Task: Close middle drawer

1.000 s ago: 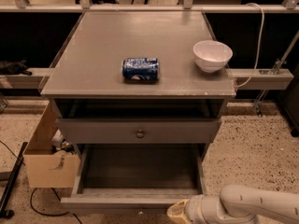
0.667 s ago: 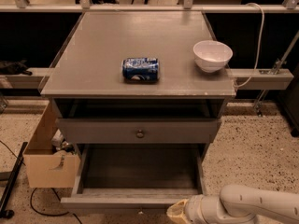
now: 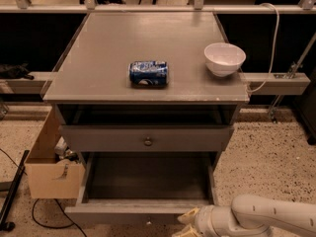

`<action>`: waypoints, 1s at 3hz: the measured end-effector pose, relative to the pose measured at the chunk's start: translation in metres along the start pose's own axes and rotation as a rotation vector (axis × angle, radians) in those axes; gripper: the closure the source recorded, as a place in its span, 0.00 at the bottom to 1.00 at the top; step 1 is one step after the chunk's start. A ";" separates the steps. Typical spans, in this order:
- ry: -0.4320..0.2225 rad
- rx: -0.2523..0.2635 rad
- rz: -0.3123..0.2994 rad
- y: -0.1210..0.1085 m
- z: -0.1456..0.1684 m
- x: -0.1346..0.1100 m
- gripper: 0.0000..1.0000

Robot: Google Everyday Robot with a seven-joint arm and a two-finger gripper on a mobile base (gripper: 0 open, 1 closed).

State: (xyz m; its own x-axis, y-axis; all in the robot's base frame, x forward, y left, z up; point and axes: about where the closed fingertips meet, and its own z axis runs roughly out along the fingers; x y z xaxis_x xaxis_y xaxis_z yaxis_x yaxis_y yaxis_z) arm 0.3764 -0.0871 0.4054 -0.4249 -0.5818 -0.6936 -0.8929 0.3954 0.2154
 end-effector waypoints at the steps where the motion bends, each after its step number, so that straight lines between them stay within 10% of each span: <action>1: -0.003 0.004 -0.004 -0.001 0.000 -0.002 0.00; 3: -0.017 0.030 -0.054 -0.025 -0.001 -0.029 0.00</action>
Offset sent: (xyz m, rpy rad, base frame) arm 0.1655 0.0262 0.0731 -0.0316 -0.2738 0.0572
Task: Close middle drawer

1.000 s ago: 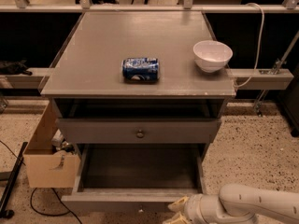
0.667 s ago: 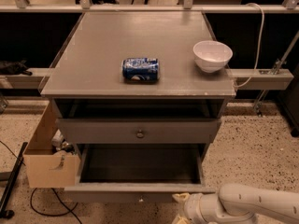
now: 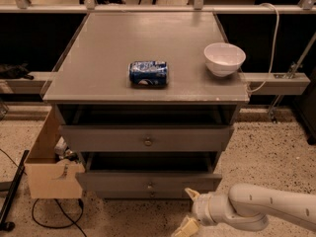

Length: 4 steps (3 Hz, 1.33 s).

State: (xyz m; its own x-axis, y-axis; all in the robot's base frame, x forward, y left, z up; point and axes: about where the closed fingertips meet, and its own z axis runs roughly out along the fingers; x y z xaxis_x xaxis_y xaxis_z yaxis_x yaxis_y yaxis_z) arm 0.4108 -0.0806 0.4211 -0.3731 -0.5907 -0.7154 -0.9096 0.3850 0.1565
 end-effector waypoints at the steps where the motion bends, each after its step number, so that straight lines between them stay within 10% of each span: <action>1: -0.001 0.015 -0.037 -0.035 0.008 -0.022 0.16; 2: 0.005 0.037 -0.079 -0.103 0.031 -0.049 0.39; 4: -0.010 0.072 -0.104 -0.134 0.032 -0.070 0.12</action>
Offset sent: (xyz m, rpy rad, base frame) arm 0.2246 0.0149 -0.0082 -0.0610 -0.1408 0.0312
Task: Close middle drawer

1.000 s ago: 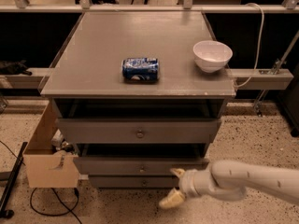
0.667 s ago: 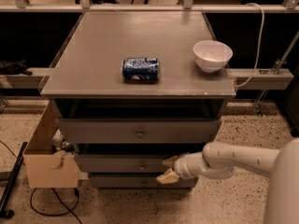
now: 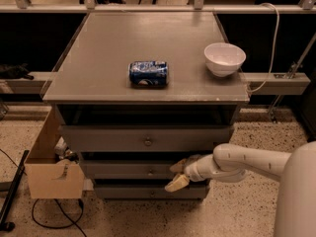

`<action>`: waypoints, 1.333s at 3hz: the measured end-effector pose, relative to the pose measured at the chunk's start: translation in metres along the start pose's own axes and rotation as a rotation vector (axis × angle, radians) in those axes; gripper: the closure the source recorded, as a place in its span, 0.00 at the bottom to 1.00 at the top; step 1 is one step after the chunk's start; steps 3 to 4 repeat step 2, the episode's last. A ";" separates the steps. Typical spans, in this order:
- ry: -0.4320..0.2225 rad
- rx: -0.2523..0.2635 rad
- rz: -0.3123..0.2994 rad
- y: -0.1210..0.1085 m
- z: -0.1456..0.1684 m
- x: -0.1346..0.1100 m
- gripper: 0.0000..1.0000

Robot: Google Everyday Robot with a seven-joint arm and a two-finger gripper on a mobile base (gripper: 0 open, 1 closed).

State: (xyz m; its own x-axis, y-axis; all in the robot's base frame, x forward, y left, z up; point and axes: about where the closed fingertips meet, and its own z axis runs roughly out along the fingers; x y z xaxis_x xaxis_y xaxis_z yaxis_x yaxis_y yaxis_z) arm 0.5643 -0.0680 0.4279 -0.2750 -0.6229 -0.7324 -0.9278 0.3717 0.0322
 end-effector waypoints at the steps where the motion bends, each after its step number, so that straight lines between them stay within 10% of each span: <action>1: 0.000 0.000 0.000 0.000 0.000 0.000 0.00; 4: 0.000 0.000 0.000 0.000 0.000 0.000 0.00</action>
Offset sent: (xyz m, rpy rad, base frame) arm 0.0000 0.0000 0.0000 0.0000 0.0000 0.0000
